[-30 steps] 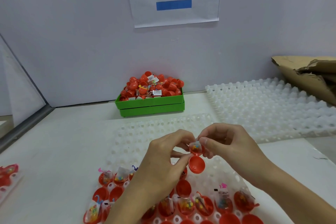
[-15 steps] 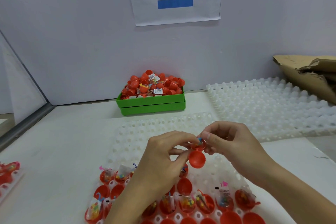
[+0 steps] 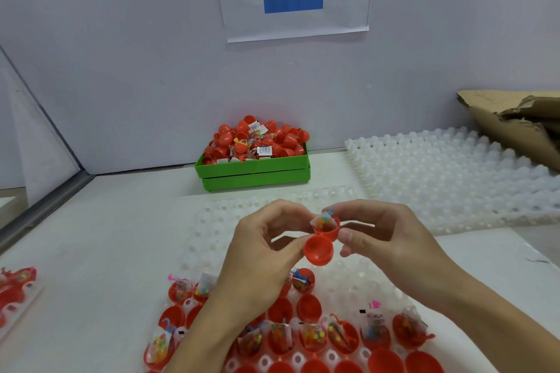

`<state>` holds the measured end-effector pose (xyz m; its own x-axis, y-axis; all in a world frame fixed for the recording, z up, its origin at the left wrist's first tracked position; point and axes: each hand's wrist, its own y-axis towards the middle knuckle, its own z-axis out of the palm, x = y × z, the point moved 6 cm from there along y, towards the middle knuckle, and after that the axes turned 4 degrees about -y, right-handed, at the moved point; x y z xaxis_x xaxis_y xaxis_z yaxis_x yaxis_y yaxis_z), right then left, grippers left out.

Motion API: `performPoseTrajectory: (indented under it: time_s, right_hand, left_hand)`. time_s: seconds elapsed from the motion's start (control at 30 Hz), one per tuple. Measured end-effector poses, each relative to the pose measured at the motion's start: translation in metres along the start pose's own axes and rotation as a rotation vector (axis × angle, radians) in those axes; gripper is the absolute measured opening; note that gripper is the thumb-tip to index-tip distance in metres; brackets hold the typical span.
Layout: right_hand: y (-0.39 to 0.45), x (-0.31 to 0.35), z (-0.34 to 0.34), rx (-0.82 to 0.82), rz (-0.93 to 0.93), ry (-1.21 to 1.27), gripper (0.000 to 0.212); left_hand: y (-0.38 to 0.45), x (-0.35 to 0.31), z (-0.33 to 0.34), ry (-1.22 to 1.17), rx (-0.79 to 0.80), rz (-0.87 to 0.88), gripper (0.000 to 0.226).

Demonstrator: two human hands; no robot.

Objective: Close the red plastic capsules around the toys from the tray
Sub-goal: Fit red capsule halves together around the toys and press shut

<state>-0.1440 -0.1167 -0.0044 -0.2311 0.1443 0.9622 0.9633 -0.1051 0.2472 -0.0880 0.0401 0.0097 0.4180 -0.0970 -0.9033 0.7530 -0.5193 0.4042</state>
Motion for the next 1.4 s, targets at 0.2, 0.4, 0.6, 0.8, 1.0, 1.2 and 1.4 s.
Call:
performPoseTrajectory:
  time_s: [0.2, 0.4, 0.6, 0.8, 1.0, 1.2, 1.4]
  right_hand:
    - [0.000, 0.001, 0.000, -0.029, 0.005, 0.058, 0.020]
    - [0.001, -0.001, -0.005, -0.091, 0.002, 0.084, 0.020]
    - [0.001, 0.000, -0.011, -0.170, -0.033, 0.106, 0.021]
    - [-0.001, 0.005, -0.007, -0.213, -0.112, 0.014, 0.026]
    - [-0.002, 0.010, -0.003, -0.175, -0.236, -0.061, 0.020]
    - [-0.003, 0.009, -0.003, -0.153, -0.304, -0.224, 0.030]
    - [-0.006, 0.013, -0.002, -0.140, -0.391, -0.381, 0.034]
  left_hand:
    - [0.000, -0.001, -0.001, 0.054, -0.026, -0.008, 0.033]
    - [-0.001, -0.002, -0.001, 0.084, -0.028, -0.013, 0.039]
    - [-0.003, 0.003, 0.004, -0.117, 0.022, -0.114, 0.031]
    - [0.000, 0.007, 0.003, -0.138, -0.041, -0.132, 0.036]
    - [0.001, 0.003, -0.003, -0.143, -0.100, -0.050, 0.033]
    - [-0.001, 0.003, -0.001, -0.096, -0.093, -0.010, 0.026]
    - [-0.002, 0.005, 0.002, -0.053, -0.065, -0.029, 0.029]
